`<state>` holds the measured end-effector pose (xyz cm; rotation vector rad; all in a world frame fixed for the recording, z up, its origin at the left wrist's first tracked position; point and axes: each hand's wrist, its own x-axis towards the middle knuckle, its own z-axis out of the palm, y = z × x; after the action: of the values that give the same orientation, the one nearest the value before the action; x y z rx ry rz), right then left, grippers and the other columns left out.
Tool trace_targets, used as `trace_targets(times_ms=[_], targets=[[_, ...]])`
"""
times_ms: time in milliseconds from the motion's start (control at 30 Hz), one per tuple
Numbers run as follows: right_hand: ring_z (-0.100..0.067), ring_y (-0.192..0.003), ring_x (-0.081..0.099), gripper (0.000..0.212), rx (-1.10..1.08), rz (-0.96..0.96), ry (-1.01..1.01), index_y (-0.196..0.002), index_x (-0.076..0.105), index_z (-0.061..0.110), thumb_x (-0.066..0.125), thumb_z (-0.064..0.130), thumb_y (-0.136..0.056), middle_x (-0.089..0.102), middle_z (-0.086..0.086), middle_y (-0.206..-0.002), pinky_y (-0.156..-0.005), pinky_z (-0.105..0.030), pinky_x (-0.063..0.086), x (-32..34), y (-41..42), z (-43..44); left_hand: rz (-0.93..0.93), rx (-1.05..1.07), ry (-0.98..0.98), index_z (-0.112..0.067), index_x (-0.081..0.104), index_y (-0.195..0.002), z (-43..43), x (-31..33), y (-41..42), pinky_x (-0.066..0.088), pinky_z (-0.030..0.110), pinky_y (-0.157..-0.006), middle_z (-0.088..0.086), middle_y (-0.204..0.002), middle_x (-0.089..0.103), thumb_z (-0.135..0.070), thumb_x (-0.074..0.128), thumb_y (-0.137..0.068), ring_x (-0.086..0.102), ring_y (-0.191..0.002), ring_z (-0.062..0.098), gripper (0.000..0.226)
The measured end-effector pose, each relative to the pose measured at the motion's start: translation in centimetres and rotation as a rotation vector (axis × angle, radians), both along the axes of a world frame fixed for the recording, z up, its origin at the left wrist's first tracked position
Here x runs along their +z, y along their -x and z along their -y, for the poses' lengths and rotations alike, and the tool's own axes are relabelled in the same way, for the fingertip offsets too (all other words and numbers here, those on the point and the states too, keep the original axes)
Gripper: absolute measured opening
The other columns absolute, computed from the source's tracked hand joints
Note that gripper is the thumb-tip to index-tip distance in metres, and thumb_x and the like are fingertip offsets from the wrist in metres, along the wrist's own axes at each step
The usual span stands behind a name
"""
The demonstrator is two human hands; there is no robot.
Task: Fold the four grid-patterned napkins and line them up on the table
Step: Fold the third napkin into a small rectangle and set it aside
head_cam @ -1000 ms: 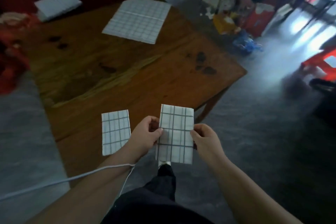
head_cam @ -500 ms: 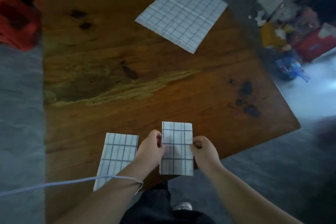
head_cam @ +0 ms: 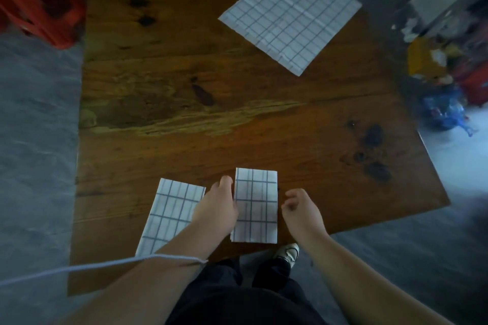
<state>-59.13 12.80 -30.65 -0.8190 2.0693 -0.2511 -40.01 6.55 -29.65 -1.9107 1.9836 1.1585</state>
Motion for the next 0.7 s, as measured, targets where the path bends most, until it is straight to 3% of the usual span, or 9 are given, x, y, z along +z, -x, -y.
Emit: trace_targets(times_ms=[133,267,333,400,433,533,700], targets=[[-0.001,-0.093,0.059,0.039,0.095,-0.056,0.006,-0.137,0.052,0.027,0.058,0.018,-0.099,0.059,0.014,-0.112,-0.075,-0.02,0.05,1.8,2.4,-1.8,0.129,-0.218,0.076,-0.022,0.037,-0.141,-0.1,1.9,0.9,0.055,0.037,-0.086,0.002,-0.127,0.053,-0.026,0.054,-0.098,0.056,-0.109,0.019,0.046],[-0.005,-0.095,0.062,0.043,0.104,-0.161,0.024,-0.143,0.048,0.031,0.056,0.027,-0.101,0.052,0.011,-0.136,-0.07,-0.021,0.053,4.4,6.9,-4.0,0.088,-0.419,0.128,-0.023,0.028,-0.151,0.3,3.7,4.4,0.049,0.041,-0.1,0.005,-0.15,0.041,-0.033,0.045,-0.102,0.045,-0.13,0.024,0.053],[-0.013,-0.118,0.06,0.047,0.13,-0.236,0.044,-0.148,0.044,0.032,0.053,0.032,-0.102,0.047,0.009,-0.148,-0.091,-0.029,0.056,6.0,10.0,-5.1,0.051,-0.502,0.154,-0.027,0.012,-0.159,0.2,5.2,7.6,0.036,0.046,-0.116,0.004,-0.166,0.018,-0.039,0.04,-0.105,0.025,-0.149,0.028,0.063],[-0.016,-0.147,0.034,0.054,0.171,-0.35,0.07,-0.155,0.036,0.03,0.049,0.038,-0.103,0.036,0.008,-0.16,-0.118,-0.036,0.035,7.8,13.4,-6.6,0.047,-0.582,0.186,-0.032,0.0,-0.161,0.1,7.3,11.5,0.019,0.046,-0.124,0.001,-0.17,0.001,-0.047,0.037,-0.105,0.006,-0.155,0.027,0.069],[-0.017,-0.153,0.022,0.057,0.172,-0.4,0.081,-0.158,0.031,0.031,0.047,0.041,-0.104,0.029,0.008,-0.165,-0.123,-0.038,0.026,8.8,15.0,-7.4,0.046,-0.62,0.204,-0.033,-0.003,-0.16,0.0,8.3,13.6,0.014,0.046,-0.124,0.0,-0.17,-0.003,-0.05,0.035,-0.105,0.001,-0.156,0.026,0.07],[-0.018,-0.157,0.007,0.063,0.093,-0.503,0.13,-0.161,0.02,0.035,0.043,0.048,-0.103,0.014,0.008,-0.17,-0.126,-0.041,0.017,11.6,20.1,-10.3,0.026,-0.738,0.273,-0.036,-0.006,-0.16,-0.9,11.4,20.2,0.01,0.046,-0.125,-0.002,-0.17,-0.006,-0.054,0.032,-0.104,-0.004,-0.156,0.023,0.069],[-0.02,-0.157,0.007,0.069,-0.096,-0.587,0.197,-0.161,0.018,0.033,0.047,0.045,-0.1,0.014,0.002,-0.171,-0.127,-0.042,0.016,13.3,29.1,-17.4,0.013,-0.924,0.381,-0.033,-0.004,-0.161,-5.5,12.9,33.6,0.009,0.046,-0.124,0.001,-0.17,-0.001,-0.054,0.033,-0.104,-0.002,-0.156,0.025,0.07]])
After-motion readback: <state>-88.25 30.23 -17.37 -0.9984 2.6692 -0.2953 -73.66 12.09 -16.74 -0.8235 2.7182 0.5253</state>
